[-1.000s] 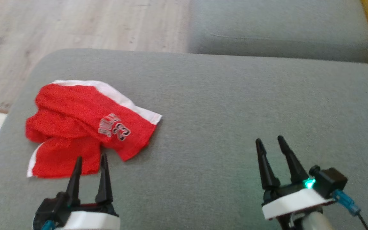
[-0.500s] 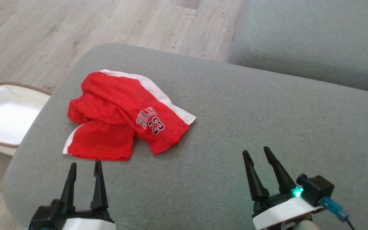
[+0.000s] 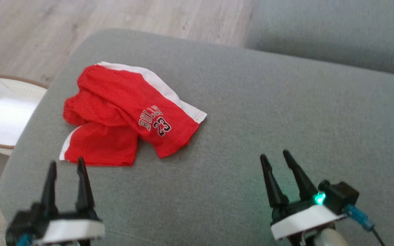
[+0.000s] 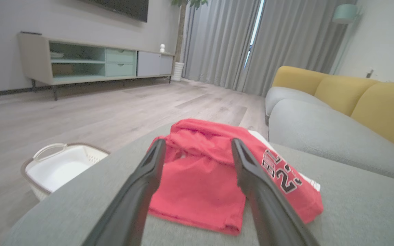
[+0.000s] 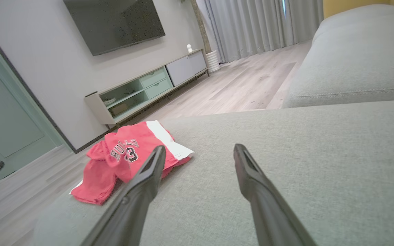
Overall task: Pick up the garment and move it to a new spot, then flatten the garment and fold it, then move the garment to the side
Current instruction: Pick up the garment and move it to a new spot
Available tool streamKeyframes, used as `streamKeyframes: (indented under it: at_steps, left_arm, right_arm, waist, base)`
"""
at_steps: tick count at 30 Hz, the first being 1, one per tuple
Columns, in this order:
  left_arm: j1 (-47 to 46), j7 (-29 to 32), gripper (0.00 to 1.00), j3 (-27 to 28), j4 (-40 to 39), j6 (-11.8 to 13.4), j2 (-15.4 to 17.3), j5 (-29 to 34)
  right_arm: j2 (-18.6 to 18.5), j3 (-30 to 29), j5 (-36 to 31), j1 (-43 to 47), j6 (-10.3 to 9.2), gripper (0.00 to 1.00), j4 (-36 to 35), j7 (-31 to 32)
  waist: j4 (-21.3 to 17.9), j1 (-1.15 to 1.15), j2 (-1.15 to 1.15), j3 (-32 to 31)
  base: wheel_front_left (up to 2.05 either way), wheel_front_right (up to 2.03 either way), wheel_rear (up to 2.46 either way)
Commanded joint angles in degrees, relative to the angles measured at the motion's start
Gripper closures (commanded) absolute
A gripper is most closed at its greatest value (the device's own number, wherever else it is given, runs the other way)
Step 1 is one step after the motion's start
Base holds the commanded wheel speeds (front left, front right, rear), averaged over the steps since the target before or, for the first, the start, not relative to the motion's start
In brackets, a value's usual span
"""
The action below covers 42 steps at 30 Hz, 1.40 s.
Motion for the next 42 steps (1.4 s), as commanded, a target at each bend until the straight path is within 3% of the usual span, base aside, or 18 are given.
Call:
streamKeyframes:
  at_steps: [1, 3, 6, 11, 17, 26, 34, 35, 36, 42]
  left_arm:
    - [-7.07, -0.55, 0.00, 3.05, -1.90, -0.83, 1.38, 0.95]
    - [-8.87, -0.55, 0.00, 3.31, -1.26, -1.06, 2.57, 1.35]
    - [-15.79, 0.97, 0.00, 2.72, 3.18, -1.56, 7.54, 2.23]
    - [-30.07, 15.37, 0.00, -0.55, 10.97, -2.03, 16.52, 0.62]
    - [-43.65, 28.35, 0.00, -11.08, 16.01, -2.10, 25.48, -6.40]
    - [-52.21, 41.93, 0.00, -21.35, 24.62, -2.11, 30.35, -19.93]
    - [-54.60, 44.59, 0.00, -24.70, 30.39, -2.11, 30.97, -26.20]
    - [-54.81, 44.48, 0.58, -25.08, 30.89, -2.11, 31.08, -26.58]
    - [-55.03, 44.26, 1.00, -25.39, 31.38, -2.12, 31.20, -26.89]
    - [-55.69, 42.44, 1.00, -26.31, 33.48, -2.12, 31.04, -29.88]
  right_arm:
    - [-0.32, 0.27, -1.09, -4.28, -0.04, 0.00, -2.70, -0.61]
    - [-0.32, -0.03, -1.64, -4.84, -0.04, 0.00, -3.03, -0.61]
    - [-0.32, -1.37, -3.31, -6.39, -0.04, 0.00, -4.21, -0.61]
    - [-0.32, -3.70, -5.91, -8.56, -0.04, 0.00, -6.53, -0.61]
    - [-0.32, -4.63, -7.88, -10.71, -0.04, 0.00, -8.86, -0.61]
    - [-0.32, -4.65, -8.25, -12.21, -0.04, 0.00, -10.27, -0.61]
    - [-0.32, -4.64, -7.96, -13.32, -0.04, 0.00, -10.59, -0.61]
    - [-0.32, -4.67, -7.89, -13.43, -0.04, 0.00, -10.56, -0.61]
    - [-0.32, -4.70, -7.78, -13.53, -0.04, 0.00, -10.54, -0.61]
    - [-0.32, -4.74, -6.96, -13.79, -0.04, 0.00, -10.28, -0.61]
  waist:
    - [-1.97, 0.00, 0.00, 3.70]
    - [-2.44, 0.00, 0.00, 4.89]
    - [-3.60, 0.00, 0.00, 8.25]
    - [-5.56, 0.00, 0.00, 13.81]
    - [-8.19, 0.00, 0.00, 18.72]
    - [-11.53, 0.00, 0.00, 21.42]
    - [-13.04, 0.00, 0.00, 22.62]
    - [-13.15, 0.00, 0.00, 22.68]
    - [-13.25, 0.00, 0.00, 22.72]
    - [-13.49, 0.00, 0.00, 22.04]
  base:
    - [0.00, 0.00, 0.00]
    - [0.00, 0.00, 0.00]
    - [0.00, 0.00, 0.00]
    - [0.00, 0.00, 0.00]
    - [0.00, 0.00, 0.00]
    - [0.00, 0.00, 0.00]
    - [0.00, 0.00, 0.00]
    - [0.00, 0.00, 0.00]
    - [0.00, 0.00, 0.00]
    - [0.00, 0.00, 0.00]
